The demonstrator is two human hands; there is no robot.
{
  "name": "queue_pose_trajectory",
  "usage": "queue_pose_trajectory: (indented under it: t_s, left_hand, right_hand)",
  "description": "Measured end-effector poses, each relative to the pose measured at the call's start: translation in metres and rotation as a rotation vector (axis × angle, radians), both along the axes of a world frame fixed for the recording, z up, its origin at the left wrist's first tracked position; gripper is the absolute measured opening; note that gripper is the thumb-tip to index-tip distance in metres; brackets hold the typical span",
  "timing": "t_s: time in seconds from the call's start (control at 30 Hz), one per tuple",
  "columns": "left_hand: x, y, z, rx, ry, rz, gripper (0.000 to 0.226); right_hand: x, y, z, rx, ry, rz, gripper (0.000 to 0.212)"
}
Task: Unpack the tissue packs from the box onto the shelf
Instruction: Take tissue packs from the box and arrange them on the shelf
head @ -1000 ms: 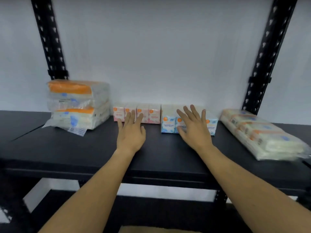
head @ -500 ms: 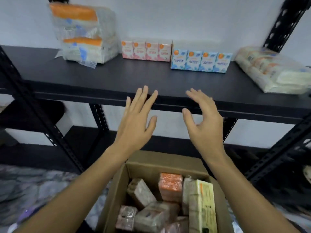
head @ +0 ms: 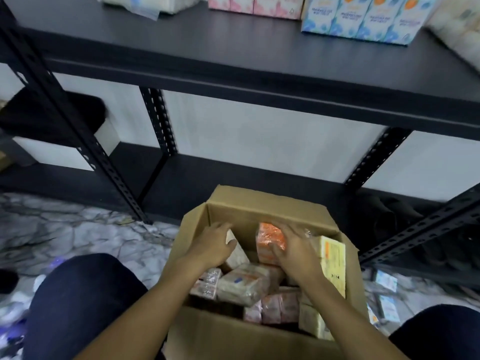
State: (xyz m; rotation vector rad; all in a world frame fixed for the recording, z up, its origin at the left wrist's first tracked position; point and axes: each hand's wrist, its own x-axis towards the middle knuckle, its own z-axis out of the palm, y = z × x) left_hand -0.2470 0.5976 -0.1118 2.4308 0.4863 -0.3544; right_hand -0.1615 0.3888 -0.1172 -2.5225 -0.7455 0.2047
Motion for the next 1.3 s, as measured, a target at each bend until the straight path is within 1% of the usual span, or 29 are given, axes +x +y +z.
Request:
queue_pose_trajectory:
  t_s: [0.1, 0.17, 0.2, 0.27, 0.3, 0.33, 0.47, 0.5, 0.53, 0.57, 0.63, 0.67, 0.77, 0.87, 1.0, 1.1, 1.13, 1.17, 1.23, 1.3]
  left_hand:
    - [-0.003, 0.003, -0.021, 0.056, 0.182, -0.059, 0.056]
    - [-0.004, 0.004, -0.032, 0.081, 0.252, -0.084, 0.056]
    - [-0.005, 0.004, -0.035, 0.083, 0.268, -0.085, 0.057]
    - [-0.004, 0.008, -0.041, 0.084, 0.247, -0.075, 0.06]
    - [-0.003, 0.01, -0.044, 0.082, 0.224, -0.067, 0.062]
    - [-0.003, 0.012, -0.047, 0.082, 0.202, -0.054, 0.063]
    - [0.005, 0.013, -0.061, 0.12, 0.141, -0.042, 0.064]
    - [0.008, 0.012, -0.067, 0.139, 0.124, -0.057, 0.064]
    - [0.011, 0.011, -0.073, 0.159, 0.111, -0.079, 0.065]
    - [0.015, 0.01, -0.079, 0.177, 0.102, -0.101, 0.066]
    - [0.022, 0.009, -0.089, 0.234, 0.084, -0.125, 0.07]
    - [0.026, 0.009, -0.094, 0.274, 0.08, -0.139, 0.072]
    - [0.039, 0.011, -0.109, 0.42, 0.093, -0.257, 0.076]
    - [0.046, 0.015, -0.123, 0.533, 0.126, -0.374, 0.08]
    - [0.044, 0.018, -0.134, 0.65, 0.157, -0.445, 0.076]
    - [0.046, 0.016, -0.133, 0.727, 0.123, -0.503, 0.067]
    - [0.046, 0.016, -0.131, 0.733, 0.117, -0.51, 0.065]
    - [0.047, 0.016, -0.128, 0.729, 0.116, -0.513, 0.062]
    - [0.049, 0.018, -0.121, 0.707, 0.132, -0.519, 0.06]
    - [0.051, 0.021, -0.111, 0.681, 0.154, -0.504, 0.062]
  right_hand:
    - [0.004, 0.009, -0.017, -0.128, 0.003, 0.057, 0.063]
    - [0.008, 0.015, -0.025, -0.234, 0.017, 0.079, 0.066]
    - [0.009, 0.018, -0.029, -0.287, 0.056, 0.072, 0.069]
    - [0.011, 0.021, -0.038, -0.391, 0.142, 0.058, 0.078]
    - [0.011, 0.023, -0.042, -0.431, 0.152, 0.059, 0.082]
    - [0.01, 0.023, -0.047, -0.462, 0.136, 0.057, 0.085]
    - [0.009, 0.024, -0.059, -0.533, -0.03, 0.04, 0.089]
    - [0.009, 0.022, -0.06, -0.558, -0.054, 0.046, 0.089]
    - [0.008, 0.02, -0.062, -0.59, -0.074, 0.061, 0.084]
    - [0.008, 0.018, -0.065, -0.618, -0.094, 0.084, 0.073]
    - [0.009, 0.014, -0.069, -0.63, -0.137, 0.106, 0.049]
    - [0.01, 0.013, -0.072, -0.624, -0.153, 0.103, 0.042]
    - [0.013, 0.012, -0.08, -0.603, -0.217, 0.09, 0.031]
    - [0.018, 0.013, -0.086, -0.587, -0.241, 0.116, 0.034]
    - [0.022, 0.017, -0.09, -0.618, -0.222, 0.152, 0.043]
    - [0.022, 0.016, -0.093, -0.633, -0.193, 0.168, 0.063]
    - [0.023, 0.016, -0.092, -0.63, -0.199, 0.177, 0.066]
    - [0.024, 0.016, -0.091, -0.623, -0.211, 0.186, 0.063]
    - [0.028, 0.016, -0.085, -0.598, -0.231, 0.182, 0.05]
    - [0.035, 0.017, -0.071, -0.57, -0.235, 0.165, 0.044]
